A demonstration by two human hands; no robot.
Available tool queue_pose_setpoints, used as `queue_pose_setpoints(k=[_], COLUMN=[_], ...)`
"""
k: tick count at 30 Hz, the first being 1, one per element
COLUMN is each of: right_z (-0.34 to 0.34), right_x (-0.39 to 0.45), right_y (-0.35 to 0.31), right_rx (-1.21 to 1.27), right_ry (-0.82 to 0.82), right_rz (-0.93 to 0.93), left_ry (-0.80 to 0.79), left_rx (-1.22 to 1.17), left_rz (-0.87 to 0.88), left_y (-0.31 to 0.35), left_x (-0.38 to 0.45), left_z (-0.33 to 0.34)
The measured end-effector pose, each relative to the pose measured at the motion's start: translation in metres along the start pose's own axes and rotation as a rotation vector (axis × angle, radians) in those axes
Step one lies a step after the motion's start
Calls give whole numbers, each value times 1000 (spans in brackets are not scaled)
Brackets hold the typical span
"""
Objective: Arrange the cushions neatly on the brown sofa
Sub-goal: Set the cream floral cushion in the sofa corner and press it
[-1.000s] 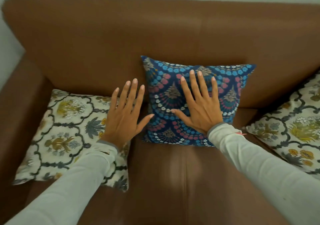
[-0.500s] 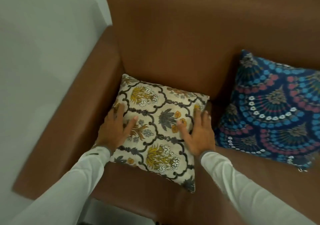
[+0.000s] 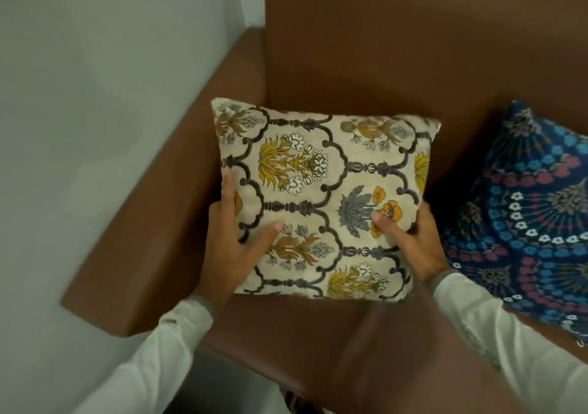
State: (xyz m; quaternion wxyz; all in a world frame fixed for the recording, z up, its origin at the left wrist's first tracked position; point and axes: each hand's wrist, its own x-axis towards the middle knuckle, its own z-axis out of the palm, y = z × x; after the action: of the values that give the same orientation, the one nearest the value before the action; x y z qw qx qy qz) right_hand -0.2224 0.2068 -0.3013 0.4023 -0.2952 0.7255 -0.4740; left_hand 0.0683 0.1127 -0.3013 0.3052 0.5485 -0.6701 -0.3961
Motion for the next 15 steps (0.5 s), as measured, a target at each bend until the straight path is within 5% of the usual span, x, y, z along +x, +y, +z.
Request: queue_pose_setpoints(k=[6,15], right_z=[38,89], right_x=[78,133], right_y=[-66,-65], right_rx=[-243,-378], right_ry=[-245,-225], right_rz=[-183,-220], left_ry=[343,350], left_rx=[132,389], left_rz=[24,-120], left_y=[-2,0], left_x=[-12,17], left_z=[-4,1])
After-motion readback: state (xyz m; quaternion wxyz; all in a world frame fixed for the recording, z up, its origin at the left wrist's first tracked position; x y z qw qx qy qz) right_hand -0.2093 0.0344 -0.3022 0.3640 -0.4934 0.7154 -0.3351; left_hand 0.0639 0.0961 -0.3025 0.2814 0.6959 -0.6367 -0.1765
